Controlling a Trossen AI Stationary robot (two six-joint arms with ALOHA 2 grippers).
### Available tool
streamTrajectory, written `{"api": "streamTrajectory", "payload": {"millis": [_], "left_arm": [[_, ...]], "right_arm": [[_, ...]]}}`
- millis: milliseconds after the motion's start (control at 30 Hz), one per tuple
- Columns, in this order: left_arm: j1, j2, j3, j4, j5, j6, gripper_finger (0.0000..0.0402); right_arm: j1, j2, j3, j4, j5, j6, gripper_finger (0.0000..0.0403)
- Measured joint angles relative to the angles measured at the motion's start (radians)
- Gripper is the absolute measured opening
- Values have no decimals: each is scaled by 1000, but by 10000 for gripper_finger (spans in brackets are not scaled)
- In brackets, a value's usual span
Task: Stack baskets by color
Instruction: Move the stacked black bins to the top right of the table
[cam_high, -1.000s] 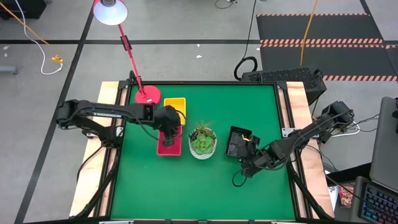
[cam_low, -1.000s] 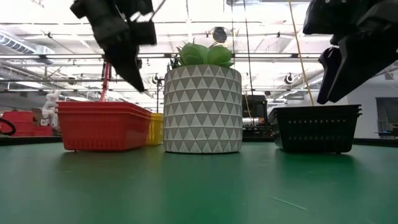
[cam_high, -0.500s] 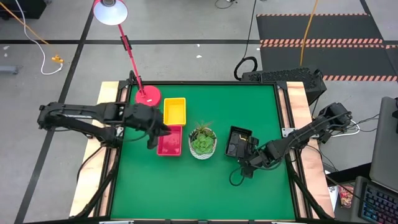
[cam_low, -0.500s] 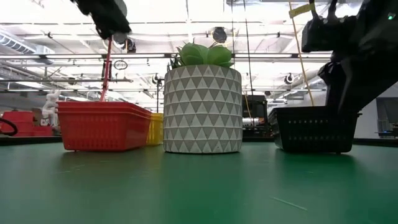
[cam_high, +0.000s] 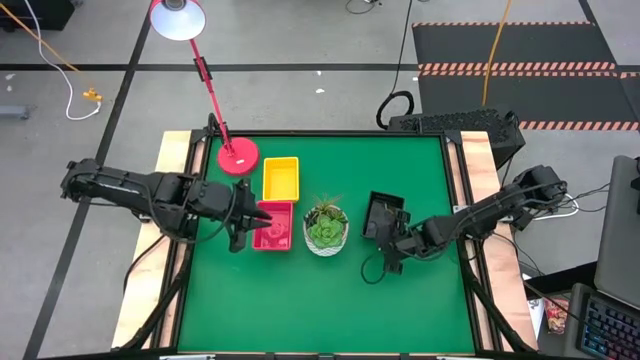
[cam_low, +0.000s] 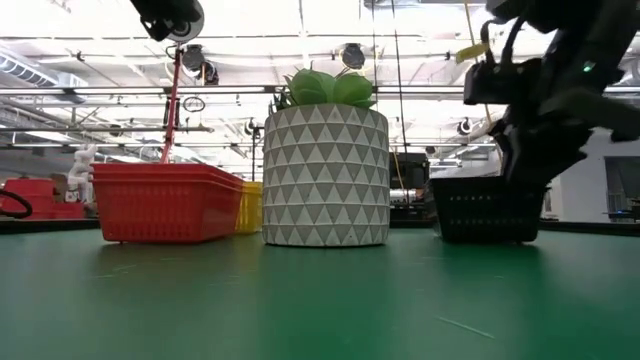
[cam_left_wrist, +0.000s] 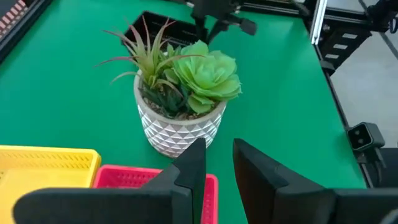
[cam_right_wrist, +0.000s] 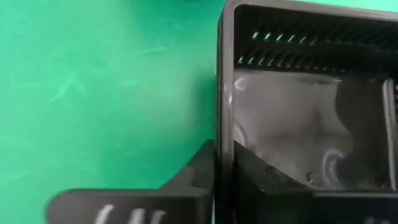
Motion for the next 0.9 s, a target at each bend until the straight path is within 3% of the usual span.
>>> {"api": "streamTrajectory", "payload": {"millis": [67,167,400,900], "left_arm": [[-11,0,0,0,-17,-6,81],[-26,0,0,7,-28,13,81],[-38,0,0,170,-29,105,81],[-16,-27,0,282,-88,145,81]], "right_arm": [[-25,-1,-4,1,3,-19,14],[-77,-1,-5,5,3,-56,20],[-244,-1,-6,55,-2,-231,10],[-585,-1,-6,300,-343,-682,10]]}}
